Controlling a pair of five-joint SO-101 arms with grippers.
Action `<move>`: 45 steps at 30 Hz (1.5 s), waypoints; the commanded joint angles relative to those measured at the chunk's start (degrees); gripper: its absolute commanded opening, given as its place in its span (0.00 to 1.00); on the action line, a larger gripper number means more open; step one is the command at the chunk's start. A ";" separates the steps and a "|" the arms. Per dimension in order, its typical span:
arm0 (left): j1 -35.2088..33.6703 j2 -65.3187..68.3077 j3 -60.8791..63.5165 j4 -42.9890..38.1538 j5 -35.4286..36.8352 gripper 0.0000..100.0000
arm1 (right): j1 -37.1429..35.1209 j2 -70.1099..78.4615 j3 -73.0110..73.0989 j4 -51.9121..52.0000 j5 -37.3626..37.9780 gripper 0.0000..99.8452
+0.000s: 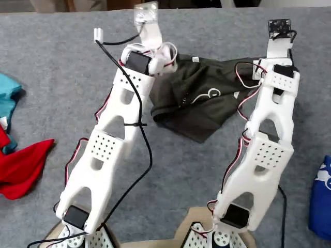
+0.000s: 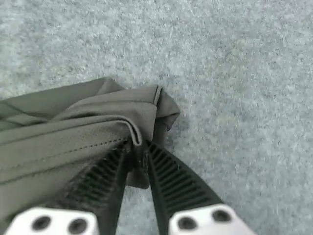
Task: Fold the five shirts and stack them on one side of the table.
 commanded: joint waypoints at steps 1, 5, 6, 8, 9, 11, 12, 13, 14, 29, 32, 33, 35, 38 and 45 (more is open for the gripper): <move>0.70 2.59 -2.20 -10.11 11.60 0.17 | 0.22 -0.13 -3.38 -0.97 -0.62 0.01; 1.93 7.78 -2.20 -17.93 12.40 0.19 | 0.22 -0.13 -3.38 -0.97 -0.62 0.01; 2.11 9.10 -1.93 -19.34 12.40 0.19 | 0.22 -0.13 -3.38 -0.97 -0.62 0.01; 2.11 11.47 -0.26 -21.98 12.31 0.20 | 0.22 -0.13 -3.38 -0.97 -0.62 0.01; 1.76 12.53 0.18 -23.30 11.52 0.20 | 0.22 -0.13 -3.38 -0.97 -0.62 0.01; 0.88 13.67 1.05 -25.05 7.74 0.19 | 0.31 -0.13 -3.38 -0.97 -0.62 0.01; 0.53 14.29 1.23 -25.58 5.89 0.19 | 0.31 -0.13 -3.38 -0.97 -0.62 0.01; 0.35 14.64 1.23 -25.67 4.31 0.19 | 0.31 -0.13 -3.38 -0.97 -0.62 0.01; 0.18 14.99 1.23 -25.49 2.99 0.19 | 0.31 -0.13 -3.38 -0.97 -0.62 0.01; 0.00 21.85 0.88 -32.44 -23.03 0.19 | 0.40 -0.04 -3.38 -0.97 -0.62 0.01; -1.05 23.25 0.79 -34.73 -24.18 0.19 | 0.40 0.04 -3.38 -0.97 -0.62 0.01; -1.32 23.60 0.79 -35.78 -24.18 0.19 | 0.40 0.04 -3.38 -1.05 -0.62 0.01; -1.67 24.22 0.79 -37.54 -24.26 0.19 | 0.40 0.04 -3.38 -1.14 -0.62 0.01; -2.29 24.92 0.79 -40.26 -24.26 0.19 | 0.31 0.04 -3.38 -1.23 -0.62 0.01; -2.29 24.92 -2.90 -41.76 -23.82 0.16 | 0.04 0.04 -3.38 -1.23 -0.62 0.01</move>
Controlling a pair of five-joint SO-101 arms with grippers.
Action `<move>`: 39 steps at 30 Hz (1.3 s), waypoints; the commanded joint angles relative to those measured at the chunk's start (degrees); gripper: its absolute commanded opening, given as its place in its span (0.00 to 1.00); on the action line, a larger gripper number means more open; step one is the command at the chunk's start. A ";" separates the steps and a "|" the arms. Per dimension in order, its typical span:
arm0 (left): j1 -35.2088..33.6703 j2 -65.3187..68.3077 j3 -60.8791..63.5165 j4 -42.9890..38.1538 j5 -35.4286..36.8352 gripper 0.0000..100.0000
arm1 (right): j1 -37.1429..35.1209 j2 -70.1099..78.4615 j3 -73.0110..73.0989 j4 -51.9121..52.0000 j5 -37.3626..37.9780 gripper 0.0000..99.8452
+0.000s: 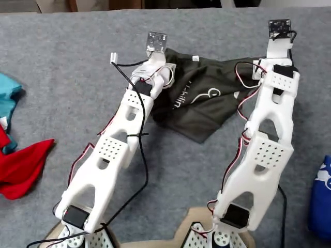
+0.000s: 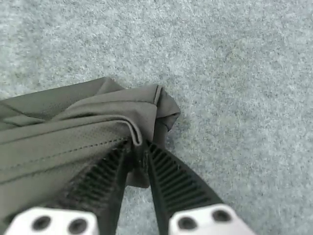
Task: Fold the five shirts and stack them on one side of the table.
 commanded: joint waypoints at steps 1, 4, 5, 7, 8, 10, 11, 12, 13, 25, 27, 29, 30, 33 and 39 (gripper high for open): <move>-0.70 -1.27 -4.04 -1.14 0.00 0.15 | 0.04 -0.31 -3.21 -1.23 -0.62 0.01; -0.62 -1.01 -3.78 -5.45 -0.35 0.15 | 0.04 -0.31 -3.21 -1.14 -0.62 0.01; -0.62 -0.84 -3.25 -7.38 -0.35 0.15 | 0.04 -0.31 -3.21 -1.14 -0.62 0.01; -0.70 -0.75 -2.37 -9.76 -0.35 0.15 | 0.13 -0.31 -3.21 -1.14 -0.62 0.01; -0.79 -0.66 -1.49 -10.55 -0.35 0.15 | 0.13 -0.31 -3.21 -1.05 -0.62 0.01; -0.70 -0.48 -0.09 -11.69 -0.35 0.15 | 0.22 -0.31 -3.21 -1.05 -0.62 0.01; -0.62 -0.48 0.62 -11.96 -0.35 0.15 | 0.22 -0.31 -3.21 -1.05 -0.62 0.01; -0.62 -0.48 1.41 -12.13 -0.35 0.15 | 0.22 -0.31 -3.21 -1.05 -0.62 0.01; -0.62 -0.48 1.93 -12.13 -0.35 0.15 | 0.22 -0.31 -3.21 -0.97 -0.62 0.01; -0.53 -0.48 7.12 -12.04 -0.97 0.15 | 0.31 -0.31 -3.03 -0.97 -0.62 0.01; -0.26 -0.48 7.12 -11.78 -2.81 0.15 | 0.31 -0.31 -3.03 -0.97 -0.62 0.01; 0.18 -0.40 7.21 -11.69 -3.52 0.15 | 0.31 -0.31 -3.03 -0.97 -0.62 0.01; 0.26 -0.31 7.21 -11.69 -3.52 0.15 | 0.31 -0.31 -3.03 -0.97 -0.62 0.01; 0.35 -0.13 7.12 -11.69 -3.52 0.15 | 0.31 -0.31 -3.12 -0.97 -0.62 0.01; 0.88 -0.13 7.12 -11.69 -4.48 0.08 | 0.31 -0.31 -3.12 -0.97 -0.62 0.01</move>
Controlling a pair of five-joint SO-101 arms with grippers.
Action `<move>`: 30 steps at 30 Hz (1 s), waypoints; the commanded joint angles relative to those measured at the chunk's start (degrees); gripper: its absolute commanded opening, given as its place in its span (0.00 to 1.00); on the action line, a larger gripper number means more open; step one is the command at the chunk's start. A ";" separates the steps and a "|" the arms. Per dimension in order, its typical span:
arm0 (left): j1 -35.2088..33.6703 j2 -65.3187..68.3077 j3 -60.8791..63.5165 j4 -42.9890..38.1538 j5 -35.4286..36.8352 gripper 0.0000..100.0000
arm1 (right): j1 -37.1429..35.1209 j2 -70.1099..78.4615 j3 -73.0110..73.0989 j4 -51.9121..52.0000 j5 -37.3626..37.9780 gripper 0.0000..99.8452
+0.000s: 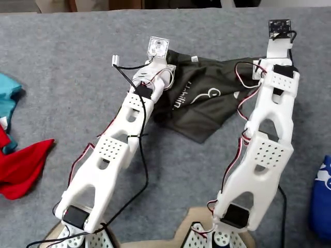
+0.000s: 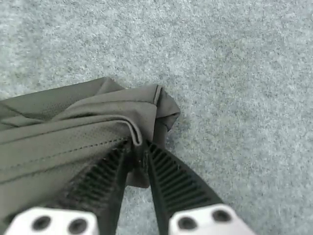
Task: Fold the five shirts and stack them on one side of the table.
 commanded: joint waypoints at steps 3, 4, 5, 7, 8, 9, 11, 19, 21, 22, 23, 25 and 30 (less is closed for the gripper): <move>1.23 -0.57 0.00 -0.35 -6.33 0.02 | 0.31 -0.31 -3.12 -0.97 -0.62 0.01; 1.23 -0.57 0.09 -0.35 -6.86 0.02 | 0.31 -0.31 -3.21 -0.97 -0.62 0.01; 1.23 -0.57 0.09 -0.35 -6.59 0.02 | 0.31 -0.31 -3.21 -0.97 -0.62 0.01; 1.23 -0.57 0.09 -0.35 -6.77 0.02 | 0.31 -0.31 -3.21 -1.05 -0.62 0.01; 1.23 -0.57 0.09 -0.35 -6.77 0.02 | 0.31 -0.31 -3.21 -1.14 -0.62 0.01; 1.23 -0.57 0.00 -0.35 -6.77 0.02 | 0.31 -0.31 -3.21 -1.32 -0.62 0.01; 1.14 -0.66 -0.44 -0.35 -6.77 0.02 | 0.22 -0.31 -3.21 -1.41 -0.62 0.01; -0.26 -1.71 -11.78 3.96 -6.59 0.02 | -0.48 -0.66 -3.30 -0.97 -0.62 0.01; -0.18 -6.55 -11.25 7.30 -6.59 0.02 | 0.40 -1.63 -3.30 0.53 -1.67 0.00; -0.18 -9.63 -11.08 10.46 -6.59 0.02 | 1.19 -2.77 -3.30 1.23 -3.25 0.00; 0.00 -12.53 -11.08 14.51 -6.59 0.02 | 1.63 -3.74 -3.03 1.41 -4.31 0.00; 0.88 -18.33 -11.08 23.82 -5.63 0.02 | 1.63 -5.85 -2.68 2.55 -4.57 0.00; 1.93 -32.22 -10.90 40.79 -3.52 0.02 | -2.15 -14.11 -7.87 17.58 -1.05 0.00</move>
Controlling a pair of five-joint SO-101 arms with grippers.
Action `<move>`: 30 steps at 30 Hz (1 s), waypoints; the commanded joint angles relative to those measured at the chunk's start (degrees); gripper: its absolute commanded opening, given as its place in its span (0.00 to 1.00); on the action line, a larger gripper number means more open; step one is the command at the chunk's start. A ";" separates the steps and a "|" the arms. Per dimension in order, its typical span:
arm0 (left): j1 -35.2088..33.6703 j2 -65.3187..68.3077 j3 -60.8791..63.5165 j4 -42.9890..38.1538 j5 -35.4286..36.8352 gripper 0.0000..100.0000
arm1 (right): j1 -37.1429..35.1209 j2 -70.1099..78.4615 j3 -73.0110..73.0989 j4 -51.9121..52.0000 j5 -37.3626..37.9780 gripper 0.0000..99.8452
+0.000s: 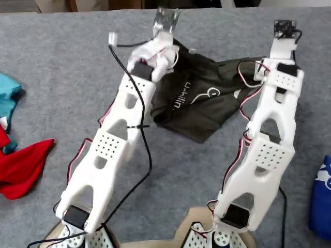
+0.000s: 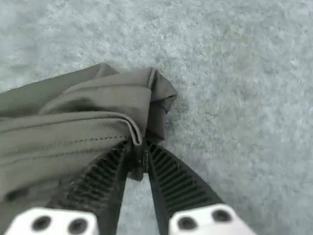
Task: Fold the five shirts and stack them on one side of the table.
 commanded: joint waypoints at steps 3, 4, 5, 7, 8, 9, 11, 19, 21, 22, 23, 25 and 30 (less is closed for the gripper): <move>0.18 -19.91 -3.16 18.02 0.79 0.02 | -5.49 -16.13 -12.88 18.64 1.14 0.00; 0.18 -22.02 -3.16 21.36 0.70 0.02 | -6.29 -17.80 -15.34 21.45 1.14 0.00; -0.09 -23.87 -3.08 24.53 0.70 0.02 | -7.25 -19.21 -17.71 24.00 1.14 0.00; -0.88 -26.77 -2.99 30.15 0.88 0.02 | -9.27 -20.88 -21.85 28.57 1.58 0.00; -1.14 -27.12 -2.99 32.53 0.97 0.02 | -10.42 -21.23 -23.60 30.77 1.58 0.00; -2.02 -27.38 -2.99 35.25 1.32 0.02 | -11.38 -21.23 -25.19 32.97 1.58 0.00; -3.52 -27.91 -3.34 40.00 3.25 0.02 | -12.88 -21.67 -28.35 37.89 1.67 0.00; -16.88 -41.71 1.58 44.22 8.88 0.02 | -12.44 -30.37 -50.42 52.22 1.14 0.00; -19.16 -47.52 4.66 44.22 8.97 0.02 | -11.30 -35.82 -49.36 52.22 1.05 0.00; -20.04 -50.68 6.59 44.22 8.97 0.02 | -10.95 -38.81 -47.87 52.13 1.14 0.00; -20.66 -54.11 8.44 44.22 8.97 0.02 | -10.51 -41.71 -46.20 51.87 1.23 0.00; -21.45 -61.23 12.04 44.22 8.97 0.02 | -9.19 -47.60 -43.38 51.25 1.49 0.00; -21.45 -79.87 22.95 44.22 8.70 0.02 | -8.75 -62.20 -39.16 47.56 1.67 0.00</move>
